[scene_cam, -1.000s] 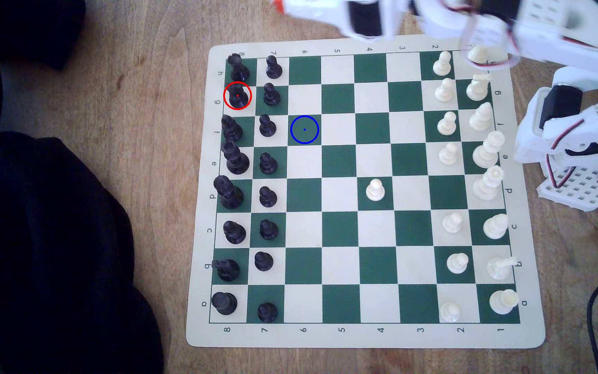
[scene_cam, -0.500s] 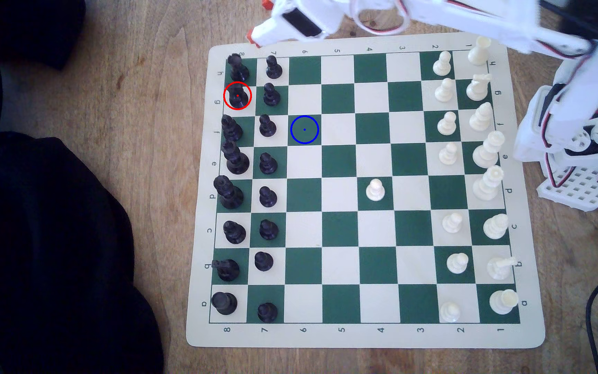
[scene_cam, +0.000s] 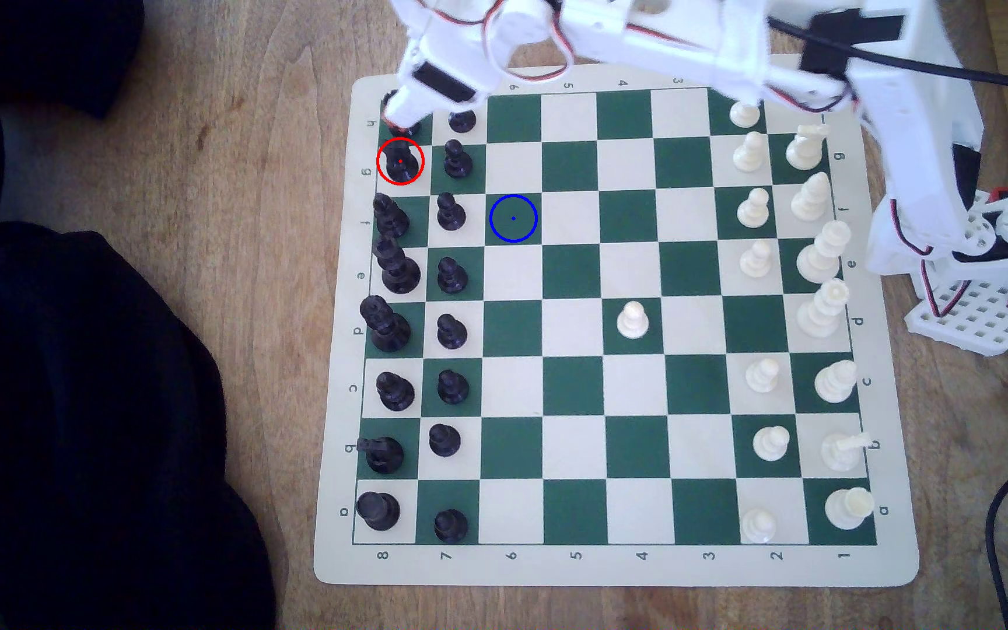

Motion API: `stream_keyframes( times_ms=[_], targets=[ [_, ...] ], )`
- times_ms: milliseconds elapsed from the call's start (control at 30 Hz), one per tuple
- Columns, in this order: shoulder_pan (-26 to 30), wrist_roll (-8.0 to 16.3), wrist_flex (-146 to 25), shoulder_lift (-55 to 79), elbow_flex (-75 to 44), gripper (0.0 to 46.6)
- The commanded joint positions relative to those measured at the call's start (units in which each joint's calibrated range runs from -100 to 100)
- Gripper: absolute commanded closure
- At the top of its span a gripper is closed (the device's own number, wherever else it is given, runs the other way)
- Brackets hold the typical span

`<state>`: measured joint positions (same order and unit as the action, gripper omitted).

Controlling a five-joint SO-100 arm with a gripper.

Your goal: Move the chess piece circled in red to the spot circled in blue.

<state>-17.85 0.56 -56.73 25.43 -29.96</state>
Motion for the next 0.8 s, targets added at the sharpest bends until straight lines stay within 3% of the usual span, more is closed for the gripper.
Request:
stream_keyframes(
  times_ms=[0, 767],
  targets=[
    [0.9, 0.4, -1.7, 1.7, -10.3, 30.1],
    [2.0, 2.1, 0.2, 12.9, -18.8, 31.4]
  ],
)
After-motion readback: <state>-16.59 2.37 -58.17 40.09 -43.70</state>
